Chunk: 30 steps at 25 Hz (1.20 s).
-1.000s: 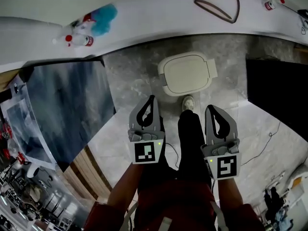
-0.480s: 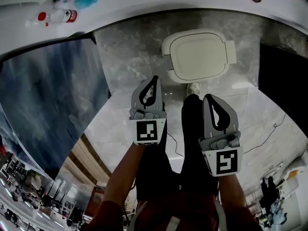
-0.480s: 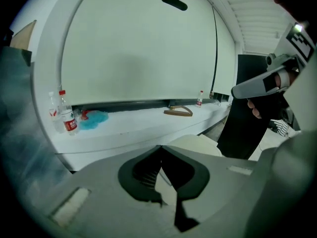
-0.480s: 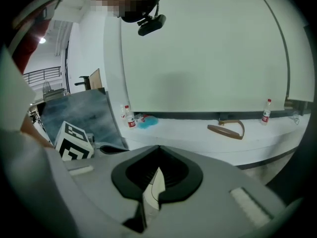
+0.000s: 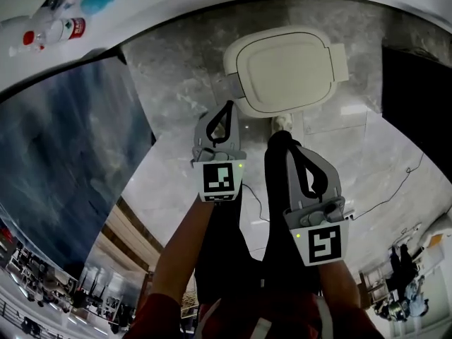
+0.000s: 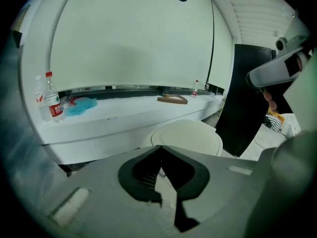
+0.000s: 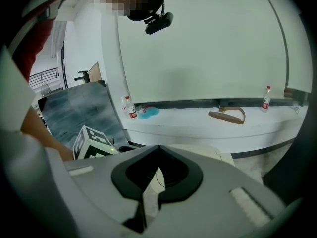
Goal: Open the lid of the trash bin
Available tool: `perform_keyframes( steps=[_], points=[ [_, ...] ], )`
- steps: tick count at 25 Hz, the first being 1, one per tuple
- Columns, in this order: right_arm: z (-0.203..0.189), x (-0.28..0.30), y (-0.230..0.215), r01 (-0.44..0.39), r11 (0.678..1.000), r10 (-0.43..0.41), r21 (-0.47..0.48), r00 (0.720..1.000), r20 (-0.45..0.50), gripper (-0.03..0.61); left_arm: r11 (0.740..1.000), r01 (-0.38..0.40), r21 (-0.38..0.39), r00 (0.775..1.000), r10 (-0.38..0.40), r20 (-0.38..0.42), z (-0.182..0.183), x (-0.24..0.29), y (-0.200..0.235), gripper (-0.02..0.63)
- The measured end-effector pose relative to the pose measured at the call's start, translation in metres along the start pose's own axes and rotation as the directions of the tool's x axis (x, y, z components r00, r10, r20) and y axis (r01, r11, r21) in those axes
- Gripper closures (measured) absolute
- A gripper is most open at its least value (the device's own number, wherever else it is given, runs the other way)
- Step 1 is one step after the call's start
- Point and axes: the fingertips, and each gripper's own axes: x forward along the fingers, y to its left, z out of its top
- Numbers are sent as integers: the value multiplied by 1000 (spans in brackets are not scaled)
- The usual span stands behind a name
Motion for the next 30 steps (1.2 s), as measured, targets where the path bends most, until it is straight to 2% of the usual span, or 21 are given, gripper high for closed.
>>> perform_keyframes(
  steps=[8,13,19,25,30],
  points=[
    [-18,1,-10,16,1000,-15,26,999,-33,579,999,32,39,998,-30,-57,-23,41,-2,612],
    [-23,-2,-15,18,999,-16,43,999,-45,580,999,22,40,995,-18,-98,-35,52,4,612],
    [-27,-4,-20,18,999,-15,43,998,-62,579,999,27,42,996,-23,-90,-38,53,5,611],
    [-25,-2,-21,15,998,-12,59,998,-56,578,1000,18,-19,996,-20,-81,-40,54,7,611],
    [-24,0,-16,1,998,2,56,998,-60,580,999,33,1,995,-33,-89,-41,54,9,609]
  ],
)
